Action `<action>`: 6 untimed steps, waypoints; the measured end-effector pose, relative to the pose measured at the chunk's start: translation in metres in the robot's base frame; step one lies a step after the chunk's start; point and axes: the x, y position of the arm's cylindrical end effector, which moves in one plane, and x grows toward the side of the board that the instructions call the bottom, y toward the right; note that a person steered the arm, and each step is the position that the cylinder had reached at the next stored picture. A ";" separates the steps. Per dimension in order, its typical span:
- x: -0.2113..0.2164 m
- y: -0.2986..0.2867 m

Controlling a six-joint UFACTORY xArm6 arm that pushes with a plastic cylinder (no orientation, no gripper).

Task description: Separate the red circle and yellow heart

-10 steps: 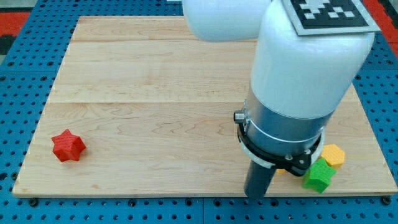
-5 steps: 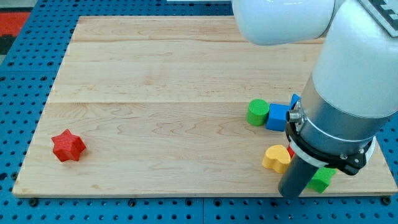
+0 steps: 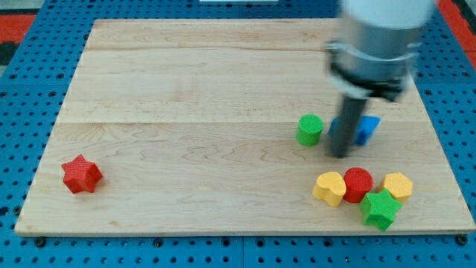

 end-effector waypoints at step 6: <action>0.116 -0.086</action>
